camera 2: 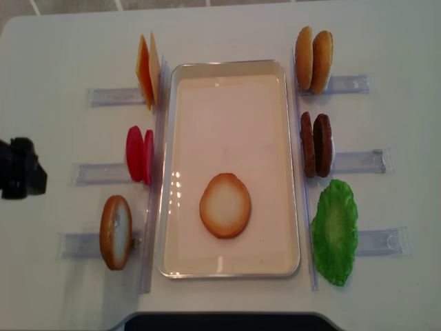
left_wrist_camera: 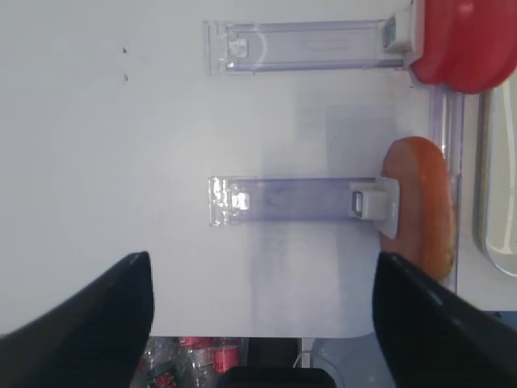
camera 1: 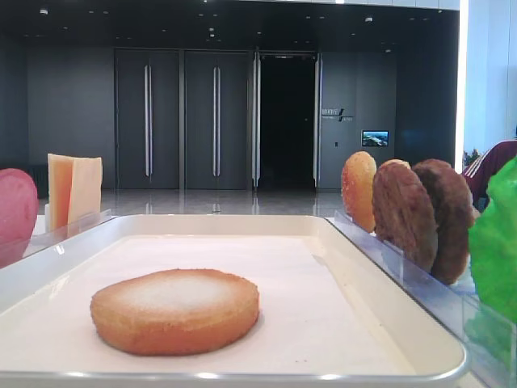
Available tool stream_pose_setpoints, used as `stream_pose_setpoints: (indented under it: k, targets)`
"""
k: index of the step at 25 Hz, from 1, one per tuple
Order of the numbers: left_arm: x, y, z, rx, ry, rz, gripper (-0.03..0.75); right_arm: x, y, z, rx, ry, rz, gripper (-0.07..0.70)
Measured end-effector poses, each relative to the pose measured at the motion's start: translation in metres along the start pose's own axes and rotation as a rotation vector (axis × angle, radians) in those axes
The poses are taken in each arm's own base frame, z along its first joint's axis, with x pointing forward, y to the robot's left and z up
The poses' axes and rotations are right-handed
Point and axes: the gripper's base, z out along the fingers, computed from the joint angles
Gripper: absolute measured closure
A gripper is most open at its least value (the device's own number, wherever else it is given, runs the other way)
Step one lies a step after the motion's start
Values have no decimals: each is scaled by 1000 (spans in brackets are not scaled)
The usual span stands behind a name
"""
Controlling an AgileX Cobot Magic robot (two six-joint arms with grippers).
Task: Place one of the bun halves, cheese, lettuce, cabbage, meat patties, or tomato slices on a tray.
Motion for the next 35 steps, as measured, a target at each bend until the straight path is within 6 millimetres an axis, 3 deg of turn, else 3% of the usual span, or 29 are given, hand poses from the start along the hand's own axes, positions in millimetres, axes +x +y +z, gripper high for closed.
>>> stream_pose_setpoints:
  k: [9,14,17,20,30,35]
  targets:
    - [79,4,-31,15,-242,-24,181,0,0,0,0,0,0,97]
    - [110,5,-25,19,-346,-30,233,0,0,0,0,0,0,97]
    - [124,4,-11,19,-346,-29,240,0,0,0,0,0,0,97]
    - [134,3,2,19,-336,-28,242,0,0,0,-1,0,1,97]
    - [138,3,4,24,-459,-31,268,0,0,0,-3,0,2,97]
    - [147,4,0,6,-527,-64,321,0,0,0,-2,0,1,97]
